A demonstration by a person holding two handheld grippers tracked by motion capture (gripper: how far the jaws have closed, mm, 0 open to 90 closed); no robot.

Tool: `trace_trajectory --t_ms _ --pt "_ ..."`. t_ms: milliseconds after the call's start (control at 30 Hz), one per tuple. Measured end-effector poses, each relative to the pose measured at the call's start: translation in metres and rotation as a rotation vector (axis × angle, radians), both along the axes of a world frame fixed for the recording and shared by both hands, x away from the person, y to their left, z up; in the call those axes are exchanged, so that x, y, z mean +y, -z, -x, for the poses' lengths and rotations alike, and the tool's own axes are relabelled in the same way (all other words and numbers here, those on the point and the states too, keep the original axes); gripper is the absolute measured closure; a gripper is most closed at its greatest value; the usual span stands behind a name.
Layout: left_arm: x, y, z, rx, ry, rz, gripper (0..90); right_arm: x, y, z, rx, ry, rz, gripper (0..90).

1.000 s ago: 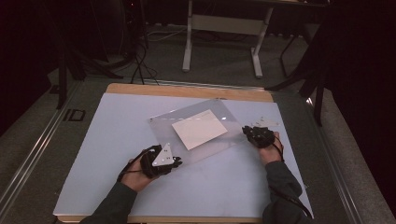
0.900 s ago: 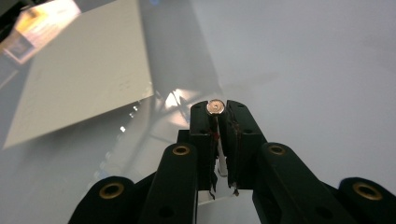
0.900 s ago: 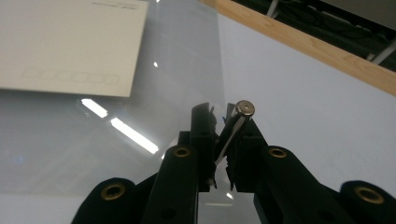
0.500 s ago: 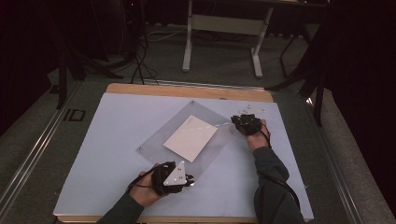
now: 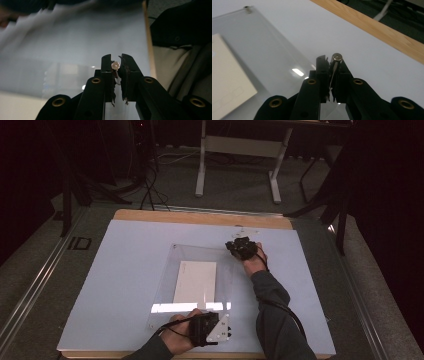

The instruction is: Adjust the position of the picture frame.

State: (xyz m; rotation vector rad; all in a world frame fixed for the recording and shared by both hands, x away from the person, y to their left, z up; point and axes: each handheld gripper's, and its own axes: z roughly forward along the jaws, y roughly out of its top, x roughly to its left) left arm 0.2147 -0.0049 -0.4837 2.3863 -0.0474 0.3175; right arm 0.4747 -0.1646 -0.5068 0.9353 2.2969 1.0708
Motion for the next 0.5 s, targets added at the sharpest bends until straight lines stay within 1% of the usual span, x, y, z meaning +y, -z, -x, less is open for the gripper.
trace_trajectory --t_ms 33,100,167,200,233,267,300,367,400,433,467,500 --pt "-0.003 0.000 0.000 0.004 0.003 -0.002 81.6 0.007 0.000 0.000 0.002 -0.012 0.001 84.9" --pt "-0.010 0.004 -0.003 0.007 0.009 -0.016 81.8 0.016 0.001 -0.002 0.011 -0.019 0.014 84.8" --pt "-0.012 0.009 -0.005 0.017 0.014 -0.018 82.0 0.021 0.004 -0.004 0.031 -0.023 0.032 84.4" --pt "-0.012 0.009 -0.005 0.017 0.014 -0.018 81.9 0.021 0.006 -0.005 0.043 -0.021 0.034 84.3" --pt "-0.012 0.014 -0.008 0.033 0.024 -0.017 82.0 0.019 0.009 -0.006 0.059 -0.020 0.032 84.0" --pt "-0.012 0.014 -0.008 0.033 0.024 -0.017 82.0 0.019 0.009 -0.006 0.059 -0.020 0.032 84.0" --pt "-0.013 0.019 -0.007 0.022 0.024 -0.010 81.5 0.018 0.014 -0.006 0.070 -0.009 0.031 83.8" --pt "-0.011 0.019 -0.008 0.026 0.025 -0.003 80.5 0.018 0.015 -0.006 0.068 -0.007 0.022 83.5" --pt "-0.010 0.019 -0.008 0.013 0.018 0.001 78.3 0.018 0.015 -0.006 0.066 -0.007 0.028 83.3" --pt "-0.009 0.019 -0.009 0.010 0.013 0.005 71.5 0.019 0.014 -0.005 0.065 -0.006 0.034 82.8" --pt "-0.009 0.019 -0.009 0.010 0.013 0.005 67.6 0.019 0.014 -0.005 0.065 -0.006 0.034 82.8" --pt "-0.004 0.018 -0.012 0.035 0.004 0.013 67.6 0.019 0.014 -0.005 0.064 -0.006 0.038 82.3"
